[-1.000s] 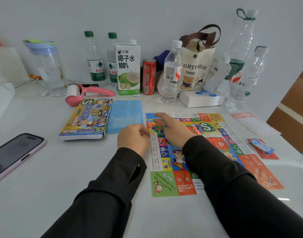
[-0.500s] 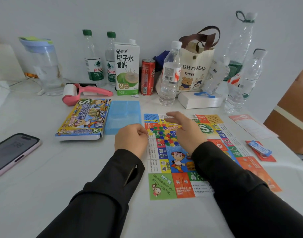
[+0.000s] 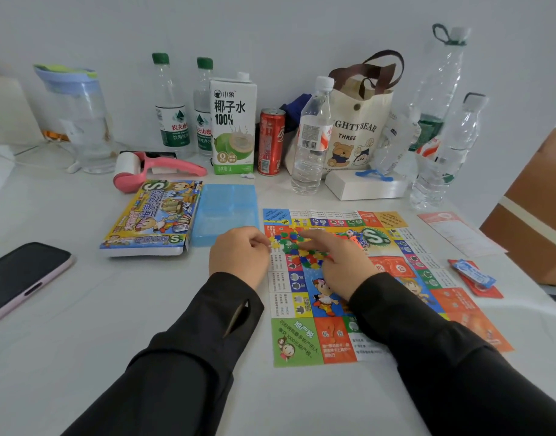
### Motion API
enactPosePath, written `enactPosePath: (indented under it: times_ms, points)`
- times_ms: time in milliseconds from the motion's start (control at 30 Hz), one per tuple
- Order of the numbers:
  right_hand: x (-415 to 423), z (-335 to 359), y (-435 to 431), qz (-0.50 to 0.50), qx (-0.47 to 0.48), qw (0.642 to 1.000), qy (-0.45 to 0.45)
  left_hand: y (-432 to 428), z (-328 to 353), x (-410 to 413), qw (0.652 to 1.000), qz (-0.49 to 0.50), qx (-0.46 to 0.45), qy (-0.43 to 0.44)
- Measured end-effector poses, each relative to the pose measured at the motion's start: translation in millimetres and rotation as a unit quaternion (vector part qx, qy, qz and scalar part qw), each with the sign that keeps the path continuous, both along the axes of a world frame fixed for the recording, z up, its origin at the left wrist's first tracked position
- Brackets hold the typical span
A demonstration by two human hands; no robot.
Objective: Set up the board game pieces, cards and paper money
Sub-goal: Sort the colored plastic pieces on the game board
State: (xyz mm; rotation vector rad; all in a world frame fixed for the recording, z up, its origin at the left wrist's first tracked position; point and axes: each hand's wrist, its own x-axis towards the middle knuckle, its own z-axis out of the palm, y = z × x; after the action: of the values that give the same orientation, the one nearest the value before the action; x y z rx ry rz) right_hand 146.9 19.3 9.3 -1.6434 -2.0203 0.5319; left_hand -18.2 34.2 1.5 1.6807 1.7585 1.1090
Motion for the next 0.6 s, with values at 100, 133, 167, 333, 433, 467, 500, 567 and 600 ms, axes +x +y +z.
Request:
enactPosePath:
  times_ms: [100,133,167,333,433,467,500,567,600]
  points:
    - [-2.6,-1.5,0.2,-0.002,0.010,1.000,-0.008,-0.4,0.4,-0.2,1.000,0.002,-0.001,-0.012]
    - [-0.7,0.0,0.0,-0.021,0.020,1.000,0.003,-0.5,0.6,-0.3,1.000,0.002,-0.003,-0.015]
    - [1.7,1.2,-0.8,-0.041,0.028,0.999,0.018,-0.5,0.7,-0.4,1.000,0.002,-0.005,-0.017]
    - [6.3,-1.3,-5.8,-0.067,0.032,0.997,0.018,0.5,0.3,-1.3,1.000,0.001,-0.005,-0.028]
    - [4.1,-3.1,-6.9,-0.040,0.008,0.999,0.004,-0.5,0.0,-1.0,1.000,-0.001,-0.004,-0.028]
    - [3.4,-2.5,-7.1,-0.037,0.010,0.999,0.005,-0.6,0.5,-1.1,1.000,-0.001,-0.005,-0.031]
    - [3.4,-1.5,-7.5,-0.043,0.019,0.999,0.010,-0.8,0.8,-1.2,0.999,-0.001,-0.008,-0.036]
    - [5.8,1.0,-8.6,-0.074,0.047,0.996,0.027,-0.7,1.3,-1.6,0.999,0.000,-0.014,-0.044]
    - [7.6,2.2,-8.7,-0.093,0.059,0.993,0.031,-0.5,1.5,-1.8,0.999,0.000,-0.017,-0.047]
